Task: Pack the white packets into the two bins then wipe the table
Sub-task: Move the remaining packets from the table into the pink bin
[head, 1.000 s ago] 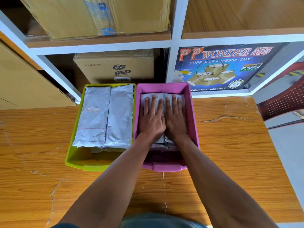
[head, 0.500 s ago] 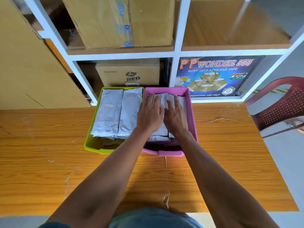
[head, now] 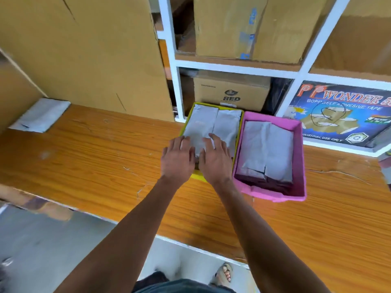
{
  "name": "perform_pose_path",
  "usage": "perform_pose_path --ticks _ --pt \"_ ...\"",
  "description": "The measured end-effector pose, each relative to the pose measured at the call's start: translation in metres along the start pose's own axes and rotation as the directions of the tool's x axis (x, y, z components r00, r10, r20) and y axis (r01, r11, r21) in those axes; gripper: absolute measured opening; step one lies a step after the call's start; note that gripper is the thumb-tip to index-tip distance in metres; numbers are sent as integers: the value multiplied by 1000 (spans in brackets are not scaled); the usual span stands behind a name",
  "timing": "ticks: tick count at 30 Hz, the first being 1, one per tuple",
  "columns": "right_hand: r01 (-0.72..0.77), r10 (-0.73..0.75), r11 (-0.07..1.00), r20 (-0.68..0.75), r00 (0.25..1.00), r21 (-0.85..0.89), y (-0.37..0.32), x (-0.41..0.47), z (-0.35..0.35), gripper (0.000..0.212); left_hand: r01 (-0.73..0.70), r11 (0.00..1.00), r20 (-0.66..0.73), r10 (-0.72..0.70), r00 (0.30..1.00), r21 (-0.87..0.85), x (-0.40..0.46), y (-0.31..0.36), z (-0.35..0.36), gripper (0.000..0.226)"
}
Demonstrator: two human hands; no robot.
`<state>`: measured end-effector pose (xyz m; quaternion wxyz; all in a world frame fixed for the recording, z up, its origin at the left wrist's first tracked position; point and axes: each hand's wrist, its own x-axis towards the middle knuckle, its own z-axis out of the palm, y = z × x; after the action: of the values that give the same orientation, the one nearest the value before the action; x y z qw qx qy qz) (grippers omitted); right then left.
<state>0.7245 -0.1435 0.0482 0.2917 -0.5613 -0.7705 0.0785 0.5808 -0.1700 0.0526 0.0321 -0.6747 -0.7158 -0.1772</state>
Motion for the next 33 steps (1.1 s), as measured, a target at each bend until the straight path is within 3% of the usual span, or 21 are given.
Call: perform_pose_path --ticks 4,8,17,25,33 --pt "130 -130 991 9 991 1 -61 -16 31 40 113 993 -85 -115 990 -22 -30 -66 -12 48" --pt "181 -182 983 54 982 21 -126 -40 78 44 230 973 -63 -229 971 4 -73 -143 -26 48" --pt "249 -283 957 306 909 147 -266 -85 198 41 474 881 -18 -474 881 -1 -188 -312 -52 52" --pt "392 -445 895 365 818 214 -371 -97 272 30 702 711 -36 -703 710 -33 -257 -417 -71 46" --pt "476 -572 818 368 733 323 -459 -69 353 23 823 568 6 -823 568 25 -255 -511 -81 42"
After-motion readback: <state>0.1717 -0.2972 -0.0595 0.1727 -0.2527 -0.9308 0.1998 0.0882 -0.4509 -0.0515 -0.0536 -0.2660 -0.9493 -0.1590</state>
